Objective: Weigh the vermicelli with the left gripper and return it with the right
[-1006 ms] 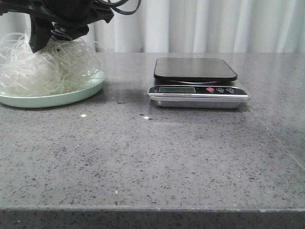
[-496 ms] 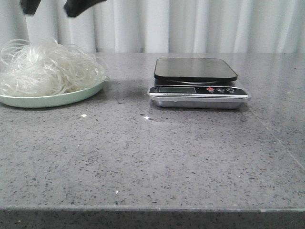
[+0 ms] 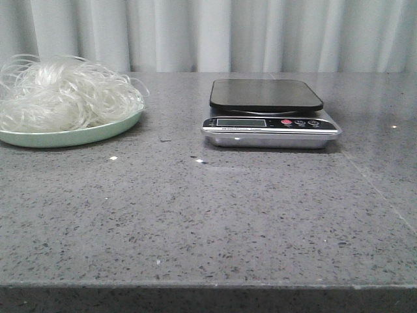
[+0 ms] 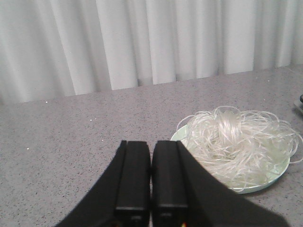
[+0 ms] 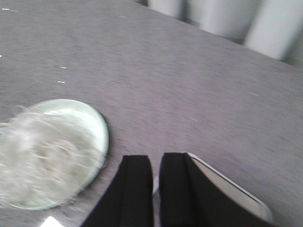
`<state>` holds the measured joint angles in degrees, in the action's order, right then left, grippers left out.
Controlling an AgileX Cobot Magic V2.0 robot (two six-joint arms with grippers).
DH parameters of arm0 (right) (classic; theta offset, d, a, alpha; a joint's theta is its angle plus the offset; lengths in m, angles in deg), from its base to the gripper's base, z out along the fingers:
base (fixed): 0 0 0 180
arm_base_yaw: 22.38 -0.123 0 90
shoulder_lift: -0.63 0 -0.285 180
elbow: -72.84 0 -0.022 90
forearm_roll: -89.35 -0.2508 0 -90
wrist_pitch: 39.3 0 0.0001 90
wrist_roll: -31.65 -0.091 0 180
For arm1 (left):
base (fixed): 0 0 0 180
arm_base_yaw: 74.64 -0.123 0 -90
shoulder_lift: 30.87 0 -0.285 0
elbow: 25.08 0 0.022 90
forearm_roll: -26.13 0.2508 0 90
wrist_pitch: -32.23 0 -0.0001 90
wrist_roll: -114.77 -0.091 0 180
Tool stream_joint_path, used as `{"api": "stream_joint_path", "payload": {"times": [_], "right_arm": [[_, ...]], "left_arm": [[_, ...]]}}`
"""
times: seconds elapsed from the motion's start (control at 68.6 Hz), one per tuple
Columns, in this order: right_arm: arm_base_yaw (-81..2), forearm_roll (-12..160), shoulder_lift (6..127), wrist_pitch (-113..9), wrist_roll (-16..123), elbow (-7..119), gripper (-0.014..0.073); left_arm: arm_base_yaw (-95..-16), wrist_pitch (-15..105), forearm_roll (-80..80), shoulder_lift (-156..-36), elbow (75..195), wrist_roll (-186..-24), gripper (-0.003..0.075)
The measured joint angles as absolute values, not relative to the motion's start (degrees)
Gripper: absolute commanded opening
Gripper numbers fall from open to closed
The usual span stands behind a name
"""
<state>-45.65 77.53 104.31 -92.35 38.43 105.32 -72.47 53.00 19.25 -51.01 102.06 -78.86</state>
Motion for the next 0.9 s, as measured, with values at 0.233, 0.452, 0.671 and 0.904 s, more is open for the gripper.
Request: {"api": "stream_joint_path", "payload": {"times": [0.233,0.452,0.671,0.904], "right_arm": [[-36.65,82.47,95.44,-94.99,38.43,97.64,0.015],[-31.35,82.92,82.5,-86.11,38.43,77.5,0.015],[-28.97,82.92,66.83,-72.39,38.43,52.84,0.015],[-26.41,82.92,48.28,-58.6,38.43,30.48,0.015]], "left_arm": [[-72.47,53.0,19.25,-51.01,102.06,-78.86,0.0137],[-72.47,53.0,19.25,-51.01,102.06,-78.86,0.0136],[-72.47,53.0,19.25,-51.01,102.06,-78.86,0.0137],[-72.47,53.0,19.25,-51.01,102.06,-78.86,0.0137]]}}
